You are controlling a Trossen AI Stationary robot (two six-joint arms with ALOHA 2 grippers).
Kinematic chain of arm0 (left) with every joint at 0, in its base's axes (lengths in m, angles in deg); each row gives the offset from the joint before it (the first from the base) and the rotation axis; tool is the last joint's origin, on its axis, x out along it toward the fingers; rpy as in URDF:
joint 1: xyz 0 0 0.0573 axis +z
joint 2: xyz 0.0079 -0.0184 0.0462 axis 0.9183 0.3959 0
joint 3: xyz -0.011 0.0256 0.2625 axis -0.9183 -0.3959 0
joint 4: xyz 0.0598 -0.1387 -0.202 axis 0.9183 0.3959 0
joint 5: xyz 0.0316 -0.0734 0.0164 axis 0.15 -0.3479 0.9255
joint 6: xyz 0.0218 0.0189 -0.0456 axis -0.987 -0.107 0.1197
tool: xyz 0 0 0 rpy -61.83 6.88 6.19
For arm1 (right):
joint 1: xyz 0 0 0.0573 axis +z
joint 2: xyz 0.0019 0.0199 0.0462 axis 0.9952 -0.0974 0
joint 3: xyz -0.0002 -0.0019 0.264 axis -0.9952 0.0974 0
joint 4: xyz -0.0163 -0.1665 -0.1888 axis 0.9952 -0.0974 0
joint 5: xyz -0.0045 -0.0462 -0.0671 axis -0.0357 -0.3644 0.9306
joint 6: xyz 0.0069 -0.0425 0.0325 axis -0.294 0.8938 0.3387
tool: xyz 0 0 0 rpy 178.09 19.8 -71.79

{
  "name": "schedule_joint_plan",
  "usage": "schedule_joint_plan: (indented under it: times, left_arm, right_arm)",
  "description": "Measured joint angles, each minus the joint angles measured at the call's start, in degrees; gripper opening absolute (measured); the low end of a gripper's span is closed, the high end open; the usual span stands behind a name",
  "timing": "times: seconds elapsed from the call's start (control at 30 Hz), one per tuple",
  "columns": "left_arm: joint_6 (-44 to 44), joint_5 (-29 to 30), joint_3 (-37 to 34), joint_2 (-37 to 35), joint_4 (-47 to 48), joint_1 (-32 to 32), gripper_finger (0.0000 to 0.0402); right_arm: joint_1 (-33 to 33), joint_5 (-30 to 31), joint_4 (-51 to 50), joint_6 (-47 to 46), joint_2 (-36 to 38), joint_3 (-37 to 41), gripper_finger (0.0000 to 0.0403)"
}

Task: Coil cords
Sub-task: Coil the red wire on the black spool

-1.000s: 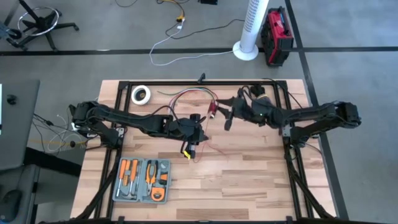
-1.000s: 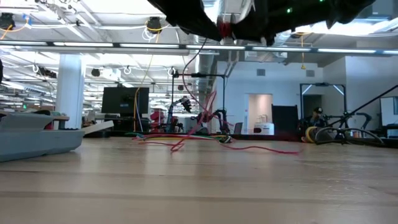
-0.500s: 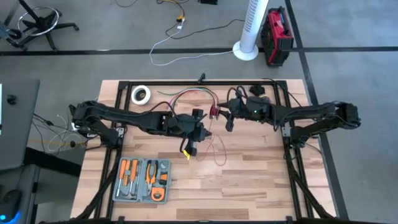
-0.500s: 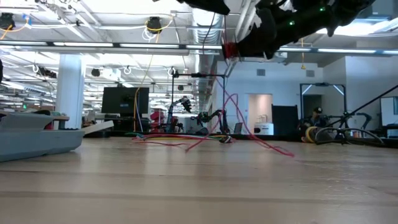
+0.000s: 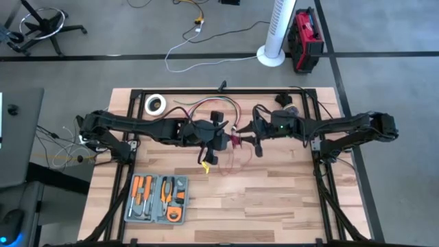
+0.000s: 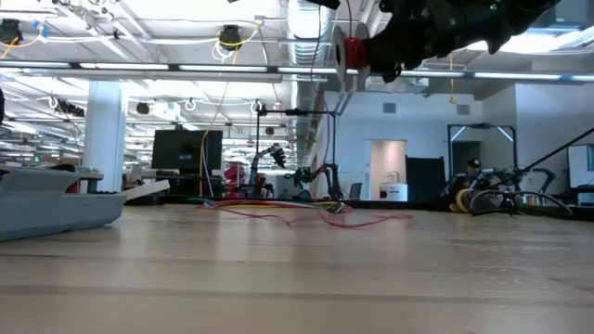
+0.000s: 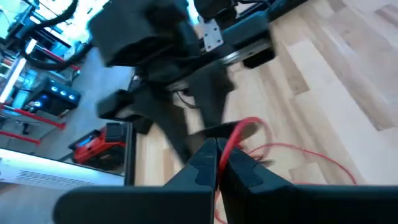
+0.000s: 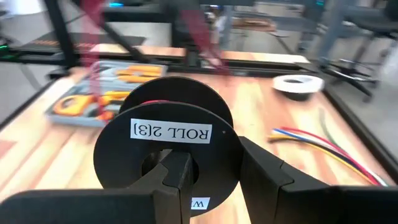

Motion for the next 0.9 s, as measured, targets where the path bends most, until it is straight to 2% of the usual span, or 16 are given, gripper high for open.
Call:
schedule_joint_plan:
  times: [0.2,0.5,0.9]
  left_arm:
    - [-0.2,0.2,0.2,0.0,0.4,2.6,0.0]
    - [1.6,-2.2,0.2,0.0,0.6,5.2,0.0]
    - [7.4,-4.3,-0.7,0.0,3.7,5.5,0.0]
  right_arm:
    - [3.3,-5.0,0.3,2.5,0.0,0.0,0.0108]
    - [7.3,-8.8,5.7,3.0,0.0,-0.1,0.0108]
    - [8.6,-9.8,16.5,2.1,0.0,0.0,0.0108]
